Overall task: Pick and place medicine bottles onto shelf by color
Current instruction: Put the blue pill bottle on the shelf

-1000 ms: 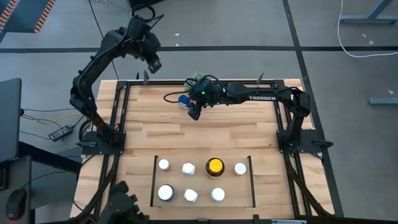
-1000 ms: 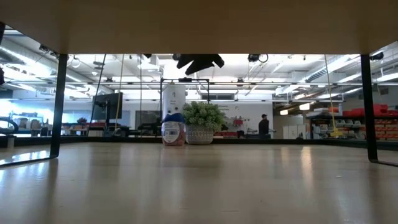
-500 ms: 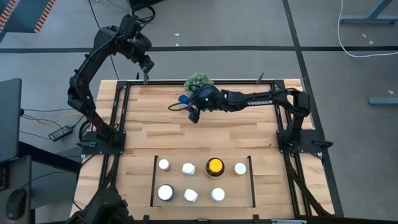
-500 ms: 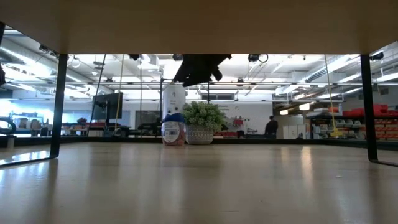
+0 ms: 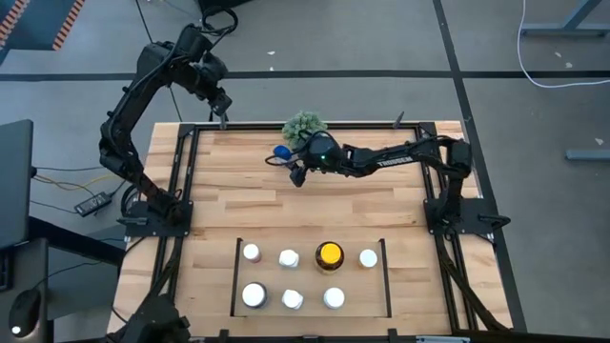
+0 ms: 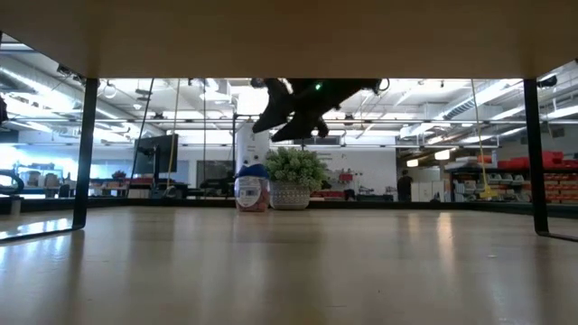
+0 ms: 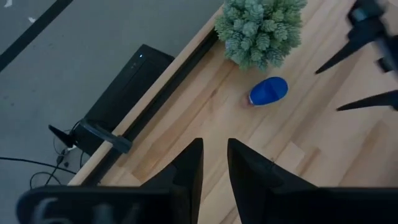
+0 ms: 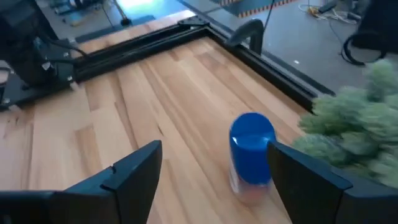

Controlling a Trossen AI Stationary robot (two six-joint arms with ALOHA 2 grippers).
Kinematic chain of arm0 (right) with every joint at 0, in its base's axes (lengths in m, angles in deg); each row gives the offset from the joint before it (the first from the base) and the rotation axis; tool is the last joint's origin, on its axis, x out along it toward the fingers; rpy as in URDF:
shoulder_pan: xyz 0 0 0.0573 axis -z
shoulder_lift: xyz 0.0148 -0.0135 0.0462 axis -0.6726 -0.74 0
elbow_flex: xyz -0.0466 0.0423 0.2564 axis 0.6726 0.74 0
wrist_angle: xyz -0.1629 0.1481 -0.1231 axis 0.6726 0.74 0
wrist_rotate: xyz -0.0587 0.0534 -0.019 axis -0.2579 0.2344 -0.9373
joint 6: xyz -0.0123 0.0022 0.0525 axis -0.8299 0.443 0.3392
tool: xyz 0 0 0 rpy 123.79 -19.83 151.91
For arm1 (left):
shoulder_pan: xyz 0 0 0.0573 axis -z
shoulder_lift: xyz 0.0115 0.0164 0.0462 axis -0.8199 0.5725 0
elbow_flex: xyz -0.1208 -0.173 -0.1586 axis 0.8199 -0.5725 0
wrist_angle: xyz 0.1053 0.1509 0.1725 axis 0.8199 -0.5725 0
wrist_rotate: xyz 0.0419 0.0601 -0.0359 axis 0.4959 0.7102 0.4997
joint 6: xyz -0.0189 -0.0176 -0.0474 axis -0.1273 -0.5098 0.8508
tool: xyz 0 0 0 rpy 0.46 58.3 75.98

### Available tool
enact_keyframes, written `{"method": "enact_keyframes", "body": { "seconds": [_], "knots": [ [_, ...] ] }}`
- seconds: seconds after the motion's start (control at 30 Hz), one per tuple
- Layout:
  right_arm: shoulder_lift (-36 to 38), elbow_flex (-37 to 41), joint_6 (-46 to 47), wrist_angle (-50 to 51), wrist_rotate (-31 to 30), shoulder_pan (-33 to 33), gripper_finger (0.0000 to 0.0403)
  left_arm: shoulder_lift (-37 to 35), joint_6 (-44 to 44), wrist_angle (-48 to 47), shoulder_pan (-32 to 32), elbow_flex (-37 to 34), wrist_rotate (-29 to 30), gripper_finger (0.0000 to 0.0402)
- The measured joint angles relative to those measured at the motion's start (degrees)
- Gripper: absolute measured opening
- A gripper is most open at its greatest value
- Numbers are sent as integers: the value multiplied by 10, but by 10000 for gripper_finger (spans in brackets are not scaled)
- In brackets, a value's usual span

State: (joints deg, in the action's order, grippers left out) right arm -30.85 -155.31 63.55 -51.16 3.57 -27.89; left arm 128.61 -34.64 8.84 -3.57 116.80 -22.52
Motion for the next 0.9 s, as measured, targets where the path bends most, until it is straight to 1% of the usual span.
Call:
{"method": "enact_keyframes", "body": {
  "seconds": [0.1, 0.27, 0.37, 0.53, 0.73, 0.9],
  "knots": [
    [-37, -12, 0, -33, 18, 0, 296, -6, 0, -3, 0, 0, 0, 75],
    [-87, -60, 9, -28, 30, -3, 297, -20, 11, -23, 0, 0, 0, 74],
    [-92, -81, 14, -17, 20, -3, 297, -30, 12, -39, 0, 0, 0, 76],
    [-88, -82, -2, 2, -3, -1, 297, -47, 15, -41, 0, 0, 0, 69],
    [-98, -80, -5, 13, -8, 11, 297, -55, 28, -41, 0, 0, 0, 62],
    [-98, -81, -10, 13, -18, 19, 297, -56, 30, -51, 0, 0, 0, 64]
  ]
}}
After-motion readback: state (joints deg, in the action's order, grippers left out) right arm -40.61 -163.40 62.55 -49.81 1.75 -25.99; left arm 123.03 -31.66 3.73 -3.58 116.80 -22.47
